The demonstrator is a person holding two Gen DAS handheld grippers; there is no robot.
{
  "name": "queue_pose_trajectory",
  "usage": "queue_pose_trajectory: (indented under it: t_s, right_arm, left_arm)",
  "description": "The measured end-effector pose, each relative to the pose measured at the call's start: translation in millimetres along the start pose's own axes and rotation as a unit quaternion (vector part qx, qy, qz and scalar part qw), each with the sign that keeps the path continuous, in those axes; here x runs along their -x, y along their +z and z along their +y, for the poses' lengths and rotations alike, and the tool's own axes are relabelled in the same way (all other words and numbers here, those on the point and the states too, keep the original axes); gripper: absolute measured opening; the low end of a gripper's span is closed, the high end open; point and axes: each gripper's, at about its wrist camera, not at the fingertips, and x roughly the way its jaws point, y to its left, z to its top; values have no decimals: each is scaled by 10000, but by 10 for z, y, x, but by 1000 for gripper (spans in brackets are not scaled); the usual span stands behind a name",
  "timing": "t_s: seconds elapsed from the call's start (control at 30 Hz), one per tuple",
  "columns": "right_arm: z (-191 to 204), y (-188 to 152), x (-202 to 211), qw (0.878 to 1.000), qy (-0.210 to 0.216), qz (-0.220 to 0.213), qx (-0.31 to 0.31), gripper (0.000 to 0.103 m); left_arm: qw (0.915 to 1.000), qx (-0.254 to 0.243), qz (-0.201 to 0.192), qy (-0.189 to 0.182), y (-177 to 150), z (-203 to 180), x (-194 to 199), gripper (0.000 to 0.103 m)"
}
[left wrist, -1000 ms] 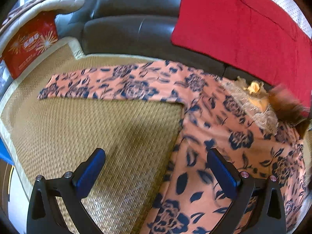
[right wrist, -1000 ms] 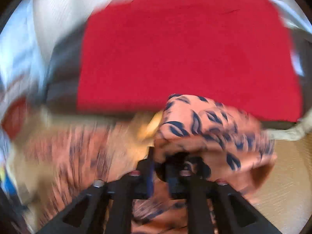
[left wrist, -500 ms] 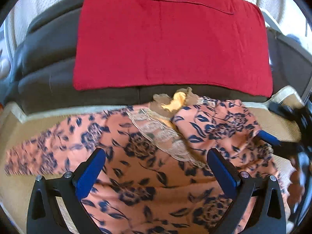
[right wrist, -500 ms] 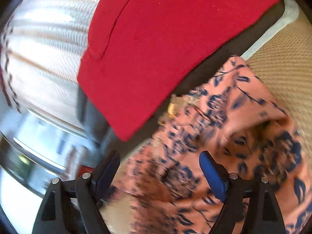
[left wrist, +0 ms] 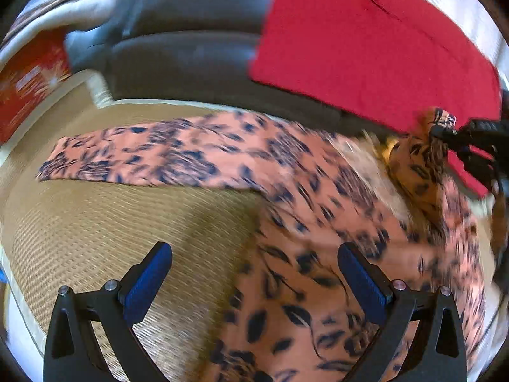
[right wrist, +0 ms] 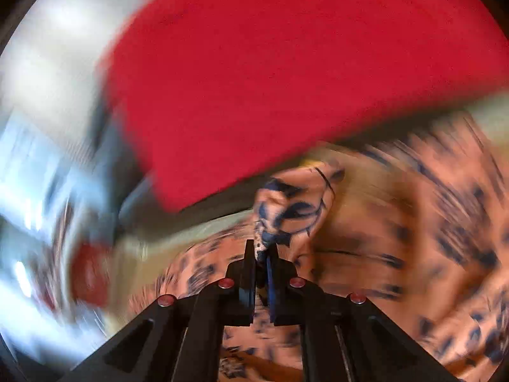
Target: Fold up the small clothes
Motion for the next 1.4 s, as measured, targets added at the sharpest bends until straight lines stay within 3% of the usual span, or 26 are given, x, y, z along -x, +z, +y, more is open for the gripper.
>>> queue_pose_trajectory:
  t_s: [0.03,0.07,0.1,0.13,0.2,0.3,0.37,0.5,0.57,0.63,0.7,0.73,0.83,0.87,0.93,0.97,1.0,1.13,1.23,1.27,1.3,1.4]
  right_arm:
    - [264,-68,-76,9991,99,94,413,12]
    - [423,-147,-164,9974,145,220,674,35]
    - [554,-250,-299,9953,244,400,851,85]
    - [593,-364,-427,9946,319,529,829,99]
    - [451,-534,-511,9966,435,493,495,100]
    - [69,-628,-251,9974,624,274,-233,100]
    - [-313,-711,124,9955,618,11,-717,100]
    - [-987,-728,629,9863,627,-356,-1487,100]
    - [-1238,-720,850,9843,499,-506,-1619,100]
    - [-1423,-685,1125,9826,387,-642,-1697,100]
    - [-1590,-662,1333,9803,304,-784,-1787,100]
    - [-1661,-647,1403,9795,252,-837,-1816,100]
    - [-1879,-553,1493,9784,146,-860,-1876,100]
    - [-1947,-499,1584,9784,126,-884,-1867,100]
    - [-2061,-356,1627,9789,21,-895,-1835,100]
    - [-2144,-266,1655,9794,5,-826,-1844,100]
    - [-2237,-149,1610,9805,16,-685,-1843,100]
    - [-2443,118,1190,9835,56,55,-1807,100]
    - [-2436,180,848,9859,-123,599,-1555,99]
    - [-2377,207,814,9888,-211,633,-1334,70]
    - [-2295,228,715,9886,-232,973,-1125,9]
    - [-2043,223,622,9839,-1095,1397,-187,7]
  left_arm:
    - [9998,181,-81,-7,51,81,26,103]
    - [9994,313,-139,-28,103,135,37,103]
    - [9991,374,-172,-54,148,156,29,103]
    - [9990,391,-186,-89,198,152,12,103]
    - [9991,302,-144,-257,294,60,-53,103]
    - [9976,102,29,-689,449,-239,-266,103]
    - [9933,113,349,-1093,539,-451,-477,103]
    - [9865,194,1159,-1138,566,-773,-940,102]
    - [9854,54,1539,-730,552,-884,-1185,84]
    - [9835,90,1697,-613,560,-918,-1306,77]
    - [9838,-94,1703,-556,629,-1006,-1321,24]
    - [9811,-141,1837,-593,650,-1040,-1345,5]
    - [9891,-570,1224,-584,826,-1165,-1111,4]
    - [9930,-778,711,-538,925,-1200,-887,4]
    - [9949,-811,48,-594,1069,-1173,-582,4]
    - [9945,-843,-102,-619,1107,-1152,-524,4]
    - [9940,-918,-112,-578,1124,-1143,-533,4]
    - [9914,-1114,599,-321,955,-1077,-978,5]
    - [9884,-1224,886,-134,748,-1028,-1242,6]
    - [9889,-1259,779,-111,719,-1032,-1224,6]
    - [9892,-1254,750,-91,717,-1040,-1195,6]
    - [9897,-1226,727,-145,676,-1026,-1101,7]
